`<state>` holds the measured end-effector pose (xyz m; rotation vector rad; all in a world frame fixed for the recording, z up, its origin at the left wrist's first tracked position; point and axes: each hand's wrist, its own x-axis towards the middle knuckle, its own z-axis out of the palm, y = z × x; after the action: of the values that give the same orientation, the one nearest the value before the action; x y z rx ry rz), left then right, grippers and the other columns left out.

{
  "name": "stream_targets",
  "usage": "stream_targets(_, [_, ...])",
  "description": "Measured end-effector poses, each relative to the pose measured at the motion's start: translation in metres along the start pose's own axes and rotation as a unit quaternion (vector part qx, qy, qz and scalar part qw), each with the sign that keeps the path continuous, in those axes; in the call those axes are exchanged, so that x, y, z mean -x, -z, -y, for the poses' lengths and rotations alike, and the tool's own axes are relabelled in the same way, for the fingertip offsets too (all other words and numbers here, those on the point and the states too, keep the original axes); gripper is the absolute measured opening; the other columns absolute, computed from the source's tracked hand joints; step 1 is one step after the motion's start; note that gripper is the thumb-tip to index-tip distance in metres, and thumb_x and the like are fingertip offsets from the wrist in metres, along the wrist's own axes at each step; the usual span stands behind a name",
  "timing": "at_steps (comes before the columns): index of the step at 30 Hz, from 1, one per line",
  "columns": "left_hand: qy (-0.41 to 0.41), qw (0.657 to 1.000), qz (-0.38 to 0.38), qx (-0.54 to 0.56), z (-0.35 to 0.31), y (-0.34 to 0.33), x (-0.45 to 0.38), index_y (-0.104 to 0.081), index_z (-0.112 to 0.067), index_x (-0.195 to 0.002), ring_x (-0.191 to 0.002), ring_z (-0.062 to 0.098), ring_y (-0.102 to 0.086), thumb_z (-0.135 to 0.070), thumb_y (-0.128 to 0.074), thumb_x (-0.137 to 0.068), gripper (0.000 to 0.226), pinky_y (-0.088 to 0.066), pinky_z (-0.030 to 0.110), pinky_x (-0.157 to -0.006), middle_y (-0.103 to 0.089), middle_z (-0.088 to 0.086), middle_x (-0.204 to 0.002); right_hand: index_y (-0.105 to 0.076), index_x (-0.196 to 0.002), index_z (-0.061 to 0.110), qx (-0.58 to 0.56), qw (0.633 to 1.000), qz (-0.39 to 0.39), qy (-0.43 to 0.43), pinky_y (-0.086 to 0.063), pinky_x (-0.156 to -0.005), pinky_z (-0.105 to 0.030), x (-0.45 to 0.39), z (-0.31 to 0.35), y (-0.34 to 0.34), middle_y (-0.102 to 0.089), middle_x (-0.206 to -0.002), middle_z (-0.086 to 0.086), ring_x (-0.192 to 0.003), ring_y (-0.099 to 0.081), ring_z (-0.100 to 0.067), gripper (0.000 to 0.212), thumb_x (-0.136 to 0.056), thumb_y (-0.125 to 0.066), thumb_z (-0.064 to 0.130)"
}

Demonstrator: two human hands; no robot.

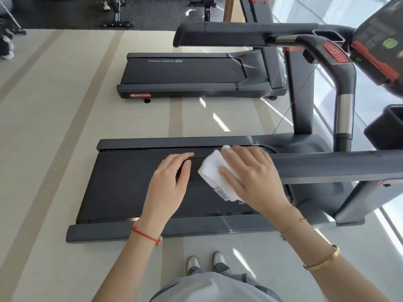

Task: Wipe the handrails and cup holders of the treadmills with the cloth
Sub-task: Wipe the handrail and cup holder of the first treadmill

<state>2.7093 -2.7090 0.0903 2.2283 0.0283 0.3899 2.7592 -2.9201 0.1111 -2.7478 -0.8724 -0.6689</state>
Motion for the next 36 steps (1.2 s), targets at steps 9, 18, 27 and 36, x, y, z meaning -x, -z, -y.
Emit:
stream_targets(9, [-0.003, 1.000, 0.006, -0.005, -0.001, 0.001, -0.001, -0.063, -0.024, -0.124, -0.103, 0.008, -0.060, -0.026, -0.043, -0.102, 0.029, -0.052, 0.036, -0.090, -0.061, -0.016, -0.117, -0.061, -0.070, 0.018, 0.032, 0.996, 0.030, -0.076, -0.041, -0.065, -0.040, -0.022, 0.006, -0.001, -0.055, -0.064, 0.000, -0.060, -0.046, -0.025, 0.040, -0.097, -0.037, 0.034])
stream_targets(18, [-0.001, 1.000, 0.006, -0.014, -0.003, 0.002, 0.000, -0.061, -0.026, -0.127, -0.083, 0.006, -0.053, -0.028, -0.043, -0.103, 0.030, -0.051, 0.029, -0.085, -0.060, -0.015, -0.118, -0.050, -0.058, 0.014, 0.039, 0.990, -0.013, -0.137, -0.040, -0.061, -0.041, -0.007, -0.035, 0.010, -0.047, -0.055, -0.002, -0.056, -0.042, -0.027, 0.038, -0.094, -0.044, 0.027])
stream_targets(27, [-0.003, 1.000, -0.001, -0.006, -0.005, 0.000, 0.001, -0.063, -0.019, -0.124, -0.110, 0.010, -0.058, -0.023, -0.043, -0.102, 0.030, -0.049, 0.035, -0.094, -0.062, -0.012, -0.118, -0.065, -0.108, 0.019, 0.008, 0.999, 0.018, 0.027, -0.043, -0.080, -0.036, -0.012, 0.008, -0.003, -0.063, -0.095, 0.001, -0.081, -0.054, -0.024, 0.035, -0.101, -0.037, 0.039])
stream_targets(36, [-0.004, 1.000, 0.004, -0.004, -0.003, 0.000, 0.000, -0.062, -0.023, -0.123, -0.104, 0.007, -0.059, -0.025, -0.042, -0.103, 0.029, -0.050, 0.032, -0.093, -0.060, -0.017, -0.117, -0.051, -0.064, 0.017, 0.042, 0.993, 0.089, -0.058, -0.042, -0.063, -0.040, -0.033, 0.005, 0.003, -0.049, -0.058, 0.000, -0.055, -0.044, -0.024, 0.041, -0.097, -0.032, 0.034])
